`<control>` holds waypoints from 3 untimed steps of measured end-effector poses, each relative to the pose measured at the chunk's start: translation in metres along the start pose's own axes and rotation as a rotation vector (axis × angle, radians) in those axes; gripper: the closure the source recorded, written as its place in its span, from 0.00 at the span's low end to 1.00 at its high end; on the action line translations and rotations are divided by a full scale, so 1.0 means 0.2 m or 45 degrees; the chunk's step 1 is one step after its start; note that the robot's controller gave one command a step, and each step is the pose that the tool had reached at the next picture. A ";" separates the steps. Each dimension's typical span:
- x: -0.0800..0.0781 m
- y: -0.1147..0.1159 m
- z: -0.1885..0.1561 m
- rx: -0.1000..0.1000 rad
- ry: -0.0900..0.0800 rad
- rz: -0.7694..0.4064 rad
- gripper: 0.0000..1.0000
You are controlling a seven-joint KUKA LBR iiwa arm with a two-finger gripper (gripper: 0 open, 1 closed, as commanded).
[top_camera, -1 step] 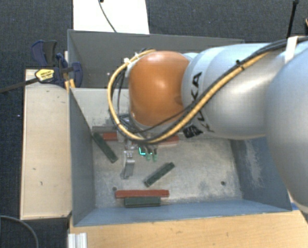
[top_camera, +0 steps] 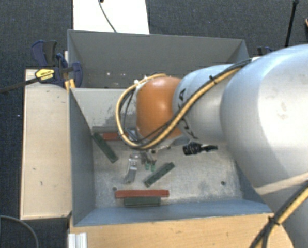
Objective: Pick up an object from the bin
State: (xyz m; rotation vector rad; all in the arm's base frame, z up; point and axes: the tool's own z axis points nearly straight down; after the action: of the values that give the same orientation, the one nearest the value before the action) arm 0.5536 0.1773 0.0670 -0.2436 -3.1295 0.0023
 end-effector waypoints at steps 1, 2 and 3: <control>-0.19 -0.27 -0.02 -0.002 -0.013 -0.344 0.00; -0.03 -0.69 -0.02 0.002 -0.003 -0.256 0.00; -0.22 -0.36 -0.37 -0.009 -0.017 -0.144 0.00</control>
Offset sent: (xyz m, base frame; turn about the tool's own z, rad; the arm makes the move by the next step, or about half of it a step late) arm 0.0269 -0.0577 0.0030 -0.2736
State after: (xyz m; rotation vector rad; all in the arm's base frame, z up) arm 0.5861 0.0997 0.1405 -0.0661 -3.1523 -0.0073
